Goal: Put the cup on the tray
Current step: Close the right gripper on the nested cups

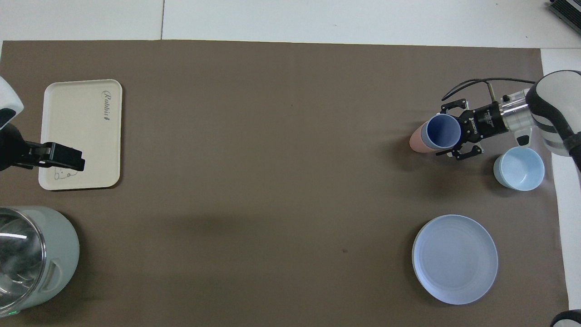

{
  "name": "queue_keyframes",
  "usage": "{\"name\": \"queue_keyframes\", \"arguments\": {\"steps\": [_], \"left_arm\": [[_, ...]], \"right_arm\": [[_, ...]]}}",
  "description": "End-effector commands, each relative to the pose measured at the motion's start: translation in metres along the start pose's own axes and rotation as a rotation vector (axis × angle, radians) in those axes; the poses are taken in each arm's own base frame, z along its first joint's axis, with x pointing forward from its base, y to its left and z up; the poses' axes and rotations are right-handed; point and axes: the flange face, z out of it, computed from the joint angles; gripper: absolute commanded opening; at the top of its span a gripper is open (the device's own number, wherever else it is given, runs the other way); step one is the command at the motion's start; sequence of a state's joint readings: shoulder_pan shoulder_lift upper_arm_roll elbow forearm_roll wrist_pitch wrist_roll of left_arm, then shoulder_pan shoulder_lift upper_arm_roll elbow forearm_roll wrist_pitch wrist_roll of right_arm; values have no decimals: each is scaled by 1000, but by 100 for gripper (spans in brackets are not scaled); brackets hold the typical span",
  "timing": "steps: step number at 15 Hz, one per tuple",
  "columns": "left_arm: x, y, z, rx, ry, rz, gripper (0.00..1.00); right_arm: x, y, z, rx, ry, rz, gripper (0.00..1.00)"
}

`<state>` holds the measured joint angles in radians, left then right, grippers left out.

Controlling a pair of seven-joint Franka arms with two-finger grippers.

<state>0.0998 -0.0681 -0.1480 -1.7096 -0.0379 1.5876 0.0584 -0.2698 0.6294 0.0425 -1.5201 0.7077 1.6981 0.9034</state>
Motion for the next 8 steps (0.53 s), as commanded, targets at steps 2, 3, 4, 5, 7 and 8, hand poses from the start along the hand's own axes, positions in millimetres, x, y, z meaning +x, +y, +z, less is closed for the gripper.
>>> {"name": "queue_keyframes", "arguments": {"steps": [2,3,4,5,7,8], "left_arm": [[-9,5,2,-10,22,-9,100],[-8,5,2,-10,28,-7,100],[-8,6,6,-10,25,-6,100],[-8,11,6,-9,24,1,100],[-9,13,6,-9,26,4,100],[-9,13,6,-9,26,4,100]], "right_arm": [[-4,12,14,72,-50,-14,92],[-5,15,19,77,-61,-24,90],[-12,14,23,66,-70,-47,79],[-13,14,25,59,-75,-69,65],[-25,13,33,35,-96,-89,0],[-35,13,31,33,-98,-100,0]]}}
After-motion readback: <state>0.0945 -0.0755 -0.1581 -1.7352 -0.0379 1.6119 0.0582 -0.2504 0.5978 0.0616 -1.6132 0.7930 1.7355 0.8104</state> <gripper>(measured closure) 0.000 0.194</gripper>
